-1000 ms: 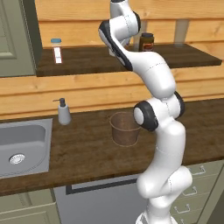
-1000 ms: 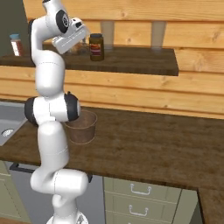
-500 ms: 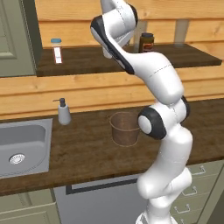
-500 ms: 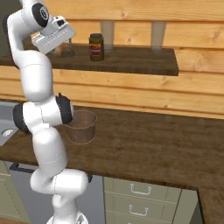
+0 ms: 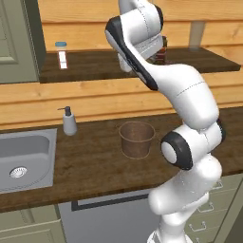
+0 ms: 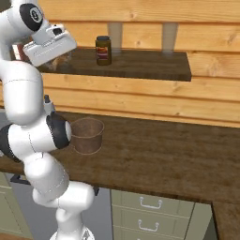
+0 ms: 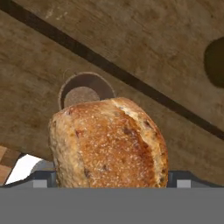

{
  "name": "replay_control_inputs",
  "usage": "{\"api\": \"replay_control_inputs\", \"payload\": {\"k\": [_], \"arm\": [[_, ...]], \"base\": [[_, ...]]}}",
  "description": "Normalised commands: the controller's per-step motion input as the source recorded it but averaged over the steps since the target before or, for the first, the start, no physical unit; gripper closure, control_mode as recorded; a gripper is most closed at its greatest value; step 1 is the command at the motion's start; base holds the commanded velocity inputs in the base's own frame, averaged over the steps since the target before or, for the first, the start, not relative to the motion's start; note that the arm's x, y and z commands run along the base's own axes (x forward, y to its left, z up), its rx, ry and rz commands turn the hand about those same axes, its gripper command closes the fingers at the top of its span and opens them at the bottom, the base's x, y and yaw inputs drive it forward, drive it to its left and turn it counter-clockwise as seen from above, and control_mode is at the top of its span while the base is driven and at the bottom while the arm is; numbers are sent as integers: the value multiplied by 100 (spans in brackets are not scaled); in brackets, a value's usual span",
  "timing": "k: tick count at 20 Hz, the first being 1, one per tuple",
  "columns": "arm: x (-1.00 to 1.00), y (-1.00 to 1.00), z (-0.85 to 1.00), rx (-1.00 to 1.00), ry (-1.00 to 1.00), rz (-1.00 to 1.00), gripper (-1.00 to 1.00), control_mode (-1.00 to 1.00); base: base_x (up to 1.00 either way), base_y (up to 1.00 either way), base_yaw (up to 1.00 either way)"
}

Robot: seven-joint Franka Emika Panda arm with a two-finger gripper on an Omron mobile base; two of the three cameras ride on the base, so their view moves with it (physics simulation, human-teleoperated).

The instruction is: Open the cabinet, pick up the bread from the cabinet and place it in the basket. Then move the basket to the dining counter.

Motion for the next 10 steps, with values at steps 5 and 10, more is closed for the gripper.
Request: {"api": "replay_control_inputs", "payload": {"k": [5,10], "arm": [[-100,-47,-77,5,0,-12,100,-100],[-94,-14,-82,15,0,0,100,-100]], "base": [[0,0,0],[0,0,0]]}}
